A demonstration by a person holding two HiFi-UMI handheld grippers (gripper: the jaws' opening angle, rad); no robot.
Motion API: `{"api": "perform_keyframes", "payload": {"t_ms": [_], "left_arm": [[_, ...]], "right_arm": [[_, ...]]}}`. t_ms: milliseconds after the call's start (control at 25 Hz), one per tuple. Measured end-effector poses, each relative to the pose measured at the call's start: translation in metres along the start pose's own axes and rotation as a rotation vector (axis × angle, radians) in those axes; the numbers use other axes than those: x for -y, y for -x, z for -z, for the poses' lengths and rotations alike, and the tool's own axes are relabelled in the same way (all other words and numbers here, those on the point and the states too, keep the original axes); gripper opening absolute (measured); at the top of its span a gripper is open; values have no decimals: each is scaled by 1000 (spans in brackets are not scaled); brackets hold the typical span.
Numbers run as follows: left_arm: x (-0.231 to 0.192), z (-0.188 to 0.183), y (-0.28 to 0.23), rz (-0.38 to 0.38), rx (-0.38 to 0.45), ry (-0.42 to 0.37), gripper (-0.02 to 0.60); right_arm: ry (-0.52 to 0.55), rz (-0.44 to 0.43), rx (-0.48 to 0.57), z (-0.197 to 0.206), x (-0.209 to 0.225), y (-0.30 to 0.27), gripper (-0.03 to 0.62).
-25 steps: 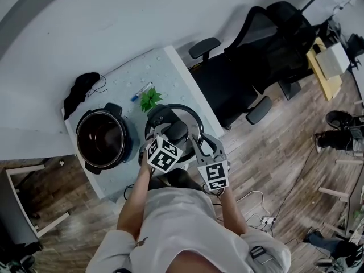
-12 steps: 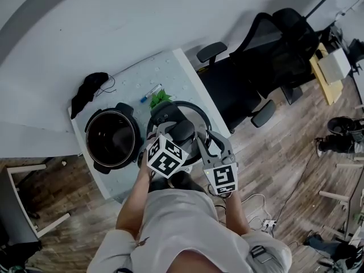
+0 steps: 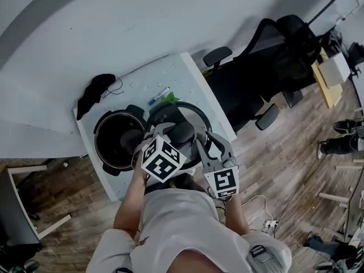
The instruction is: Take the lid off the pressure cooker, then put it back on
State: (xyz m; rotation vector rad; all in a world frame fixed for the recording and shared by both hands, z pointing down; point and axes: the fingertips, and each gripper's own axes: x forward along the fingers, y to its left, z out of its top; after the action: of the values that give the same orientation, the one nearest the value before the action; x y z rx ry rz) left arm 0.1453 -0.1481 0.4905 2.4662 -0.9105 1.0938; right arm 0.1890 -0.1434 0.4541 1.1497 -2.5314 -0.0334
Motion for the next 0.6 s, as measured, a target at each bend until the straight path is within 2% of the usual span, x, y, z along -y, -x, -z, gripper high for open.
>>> {"api": "perform_keyframes", "payload": {"t_ms": [600], "left_arm": [[-42, 54, 56, -16, -17, 12, 273]], "right_arm": [[36, -88, 19, -31, -66, -37, 115]]}}
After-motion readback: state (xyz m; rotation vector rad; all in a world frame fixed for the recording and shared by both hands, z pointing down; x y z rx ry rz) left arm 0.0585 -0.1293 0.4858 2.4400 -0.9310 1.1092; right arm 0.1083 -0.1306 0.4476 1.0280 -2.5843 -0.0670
